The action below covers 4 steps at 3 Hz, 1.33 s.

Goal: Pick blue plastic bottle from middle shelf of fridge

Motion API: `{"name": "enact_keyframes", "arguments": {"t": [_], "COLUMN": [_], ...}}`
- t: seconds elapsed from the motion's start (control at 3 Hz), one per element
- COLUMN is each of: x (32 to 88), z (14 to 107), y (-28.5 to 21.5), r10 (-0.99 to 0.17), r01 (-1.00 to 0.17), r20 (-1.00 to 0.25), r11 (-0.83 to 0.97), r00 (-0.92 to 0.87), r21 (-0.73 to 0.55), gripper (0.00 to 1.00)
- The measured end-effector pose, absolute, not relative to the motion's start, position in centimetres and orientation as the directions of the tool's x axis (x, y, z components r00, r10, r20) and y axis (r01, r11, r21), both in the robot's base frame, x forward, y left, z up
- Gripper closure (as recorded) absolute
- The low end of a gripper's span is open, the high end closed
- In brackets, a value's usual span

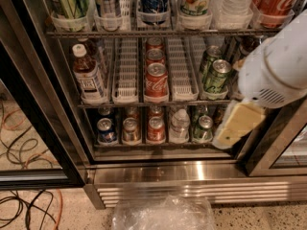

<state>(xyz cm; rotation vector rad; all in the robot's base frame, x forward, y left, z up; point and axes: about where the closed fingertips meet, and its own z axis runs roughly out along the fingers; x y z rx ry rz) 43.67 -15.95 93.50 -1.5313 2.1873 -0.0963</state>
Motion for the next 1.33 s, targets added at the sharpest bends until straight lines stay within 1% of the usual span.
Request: {"name": "enact_keyframes", "arguments": {"t": [0.33, 0.67, 1.0, 1.33], "x": [45.0, 45.0, 45.1, 45.0], "z": [93.1, 93.2, 92.9, 91.2], "y": [-15.1, -15.1, -13.5, -10.1], "r10": [-0.898, -0.898, -0.883, -0.831], "r01": [-0.854, -0.853, -0.853, -0.852], "r20": [-0.361, -0.362, -0.423, -0.540], "r11": [0.381, 0.381, 0.371, 0.374], "r00": [-0.250, -0.250, -0.203, -0.131], "r21": [-0.355, -0.356, -0.366, -0.368], "gripper": [0.00, 0.00, 0.00, 0.00]}}
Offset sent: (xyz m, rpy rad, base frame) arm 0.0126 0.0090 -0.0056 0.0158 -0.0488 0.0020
